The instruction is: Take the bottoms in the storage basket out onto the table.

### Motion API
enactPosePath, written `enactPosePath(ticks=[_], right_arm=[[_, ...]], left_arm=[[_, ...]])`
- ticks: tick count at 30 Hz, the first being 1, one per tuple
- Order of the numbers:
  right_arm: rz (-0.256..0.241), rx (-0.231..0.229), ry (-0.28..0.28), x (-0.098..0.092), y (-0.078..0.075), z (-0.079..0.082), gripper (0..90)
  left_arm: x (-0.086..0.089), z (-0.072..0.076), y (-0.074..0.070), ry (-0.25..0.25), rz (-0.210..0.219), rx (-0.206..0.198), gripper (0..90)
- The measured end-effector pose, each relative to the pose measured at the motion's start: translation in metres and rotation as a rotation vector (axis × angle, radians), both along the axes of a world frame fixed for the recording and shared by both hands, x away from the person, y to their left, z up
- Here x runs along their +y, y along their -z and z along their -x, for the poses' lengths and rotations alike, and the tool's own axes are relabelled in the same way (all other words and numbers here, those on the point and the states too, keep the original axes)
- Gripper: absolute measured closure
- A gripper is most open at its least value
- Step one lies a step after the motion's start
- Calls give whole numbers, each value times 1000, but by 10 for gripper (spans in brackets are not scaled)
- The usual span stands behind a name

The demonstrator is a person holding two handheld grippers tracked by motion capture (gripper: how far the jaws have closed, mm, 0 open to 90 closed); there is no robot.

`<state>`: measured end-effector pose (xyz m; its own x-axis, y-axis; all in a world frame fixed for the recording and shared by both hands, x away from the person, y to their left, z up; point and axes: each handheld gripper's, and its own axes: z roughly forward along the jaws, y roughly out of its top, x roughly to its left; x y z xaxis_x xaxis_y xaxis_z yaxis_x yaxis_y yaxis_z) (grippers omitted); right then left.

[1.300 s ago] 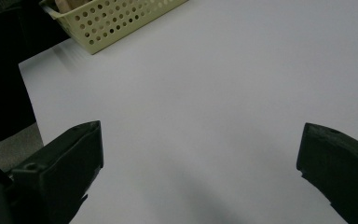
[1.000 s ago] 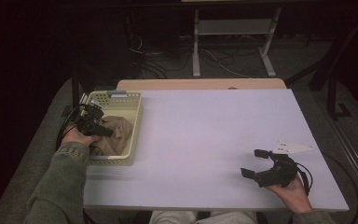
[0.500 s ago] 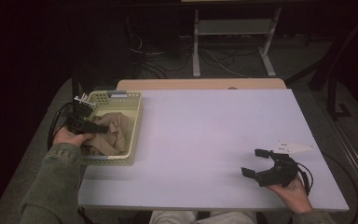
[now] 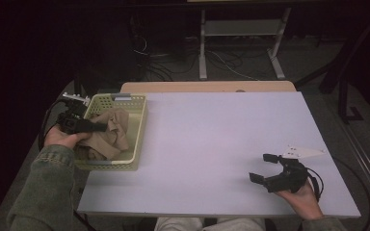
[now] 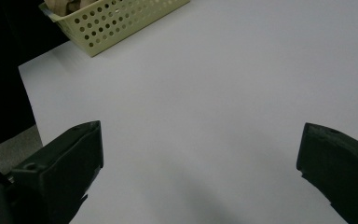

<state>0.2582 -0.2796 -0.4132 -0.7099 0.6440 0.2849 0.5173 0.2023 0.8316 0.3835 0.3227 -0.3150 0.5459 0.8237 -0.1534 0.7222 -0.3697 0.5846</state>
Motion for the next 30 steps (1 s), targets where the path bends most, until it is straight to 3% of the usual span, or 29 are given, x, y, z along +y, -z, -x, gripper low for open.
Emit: enactPosePath(ticks=[11, 30], right_arm=[[-5, -1, 1, -1, -1, 1, 2], [-11, 1, -5, -2, 0, 0, 2]], left_arm=[[-1, -1, -26, 27, 37, -27, 752], [-19, -1, -68, 91, -2, -69, 750]])
